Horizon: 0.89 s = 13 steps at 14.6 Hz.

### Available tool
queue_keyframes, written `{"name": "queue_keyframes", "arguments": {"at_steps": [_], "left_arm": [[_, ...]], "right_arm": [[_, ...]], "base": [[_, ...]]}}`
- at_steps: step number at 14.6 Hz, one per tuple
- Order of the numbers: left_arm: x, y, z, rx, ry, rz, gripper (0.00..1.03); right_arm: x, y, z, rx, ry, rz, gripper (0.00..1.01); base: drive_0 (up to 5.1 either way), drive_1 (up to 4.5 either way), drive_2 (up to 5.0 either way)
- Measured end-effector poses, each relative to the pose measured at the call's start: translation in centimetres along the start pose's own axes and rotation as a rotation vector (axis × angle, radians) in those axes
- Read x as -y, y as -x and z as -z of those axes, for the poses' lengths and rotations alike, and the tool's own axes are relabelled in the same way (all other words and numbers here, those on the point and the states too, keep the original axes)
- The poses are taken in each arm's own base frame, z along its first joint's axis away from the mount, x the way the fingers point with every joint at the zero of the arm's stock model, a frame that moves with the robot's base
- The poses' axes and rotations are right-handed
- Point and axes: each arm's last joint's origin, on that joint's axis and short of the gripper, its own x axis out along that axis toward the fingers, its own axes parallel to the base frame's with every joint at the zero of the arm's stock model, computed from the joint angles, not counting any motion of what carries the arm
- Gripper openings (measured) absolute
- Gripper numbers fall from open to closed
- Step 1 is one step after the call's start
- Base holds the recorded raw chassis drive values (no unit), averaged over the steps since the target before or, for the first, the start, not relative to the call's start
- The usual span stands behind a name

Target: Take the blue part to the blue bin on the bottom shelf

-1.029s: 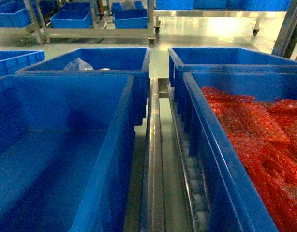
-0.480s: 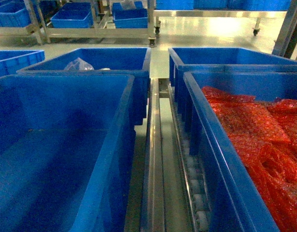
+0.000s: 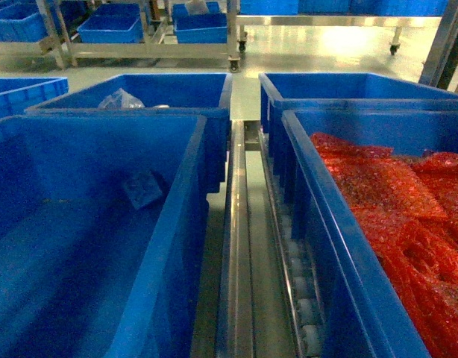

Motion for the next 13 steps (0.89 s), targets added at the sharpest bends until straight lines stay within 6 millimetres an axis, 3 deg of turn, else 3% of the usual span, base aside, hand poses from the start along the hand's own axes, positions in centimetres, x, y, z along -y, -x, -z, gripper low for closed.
{"name": "queue_keyframes", "arguments": {"at_steps": [2,5,8,13], "left_arm": [[-0.9,1.2,-0.6,0.074,-0.073,-0.036,0.47],[-1.8,2.9,0.6,0.046,-0.104,-0.035,0.06],[-3.1,4.0,1.3,0.066,-0.102,-0.049,0.02],[-2.9,5.1,1.2,0.070,-0.104,-0.027,0.02]], "right_arm": [[0.0,0.0,0.0,0.000,0.000,0.000,0.98],[0.0,0.0,0.0,0.001,0.000,0.000,0.98],[0.0,0.0,0.0,0.000,0.000,0.000,0.98],[0.0,0.0,0.0,0.001,0.000,0.000,0.98]], "base": [[0.0,0.00,0.0],[0.0,0.00,0.0],[0.0,0.00,0.0],[0.0,0.00,0.0]]}}
